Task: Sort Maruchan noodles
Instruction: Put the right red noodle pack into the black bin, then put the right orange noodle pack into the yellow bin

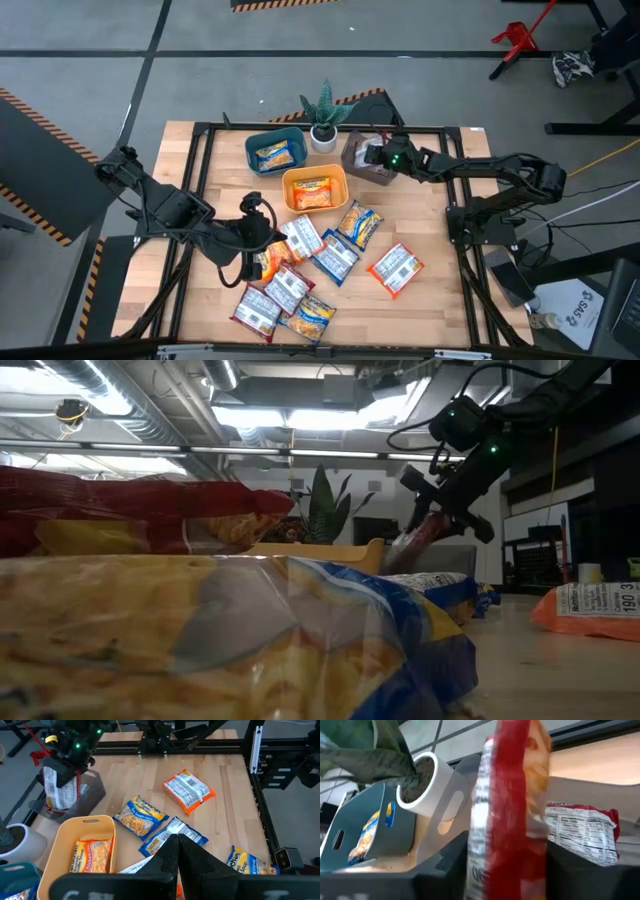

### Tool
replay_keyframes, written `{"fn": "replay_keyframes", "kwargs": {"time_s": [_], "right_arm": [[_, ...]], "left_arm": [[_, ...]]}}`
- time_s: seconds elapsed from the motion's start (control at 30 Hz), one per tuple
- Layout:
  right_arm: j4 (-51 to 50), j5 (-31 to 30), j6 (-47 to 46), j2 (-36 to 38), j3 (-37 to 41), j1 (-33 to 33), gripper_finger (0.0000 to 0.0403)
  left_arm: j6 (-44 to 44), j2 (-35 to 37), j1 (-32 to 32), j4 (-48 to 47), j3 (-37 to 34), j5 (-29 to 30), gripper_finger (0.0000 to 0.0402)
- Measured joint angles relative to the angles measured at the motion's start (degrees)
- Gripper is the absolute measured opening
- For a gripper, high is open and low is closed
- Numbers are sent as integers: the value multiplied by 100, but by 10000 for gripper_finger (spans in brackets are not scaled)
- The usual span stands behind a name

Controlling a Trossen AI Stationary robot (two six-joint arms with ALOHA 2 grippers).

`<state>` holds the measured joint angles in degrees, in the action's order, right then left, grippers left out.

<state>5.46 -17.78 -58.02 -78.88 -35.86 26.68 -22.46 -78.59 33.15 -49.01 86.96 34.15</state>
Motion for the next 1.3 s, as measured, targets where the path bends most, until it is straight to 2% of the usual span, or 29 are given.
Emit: {"fn": "replay_keyframes", "kwargs": {"time_s": [0.2, 0.37, 0.7, 0.87, 0.97, 1.17, 1.3], "right_arm": [[-2, 42, 12, 0, 0, 6, 218], [-469, 43, 290, 51, -192, 129, 220], [-2765, 16, 1153, 51, -1414, 184, 215], [-4294, -429, 1490, 51, -2014, 184, 215], [-4824, -539, 1597, 51, -2239, 179, 215], [-5155, 244, 1839, 51, -2317, -51, 215], [-6221, 567, 1569, 105, -2303, -712, 215]], "left_arm": [[-26, 0, 0, 2, 0, 131, 0], [-158, 0, 0, -104, 0, 125, 0], [-291, 0, 0, -264, 0, 123, 0], [-291, 0, 0, -264, 0, 118, 0], [-291, 0, 0, -264, 0, 118, 0], [-293, 0, 3, -285, 0, 114, 0], [-293, 0, 100, -284, 0, 116, 0]]}}
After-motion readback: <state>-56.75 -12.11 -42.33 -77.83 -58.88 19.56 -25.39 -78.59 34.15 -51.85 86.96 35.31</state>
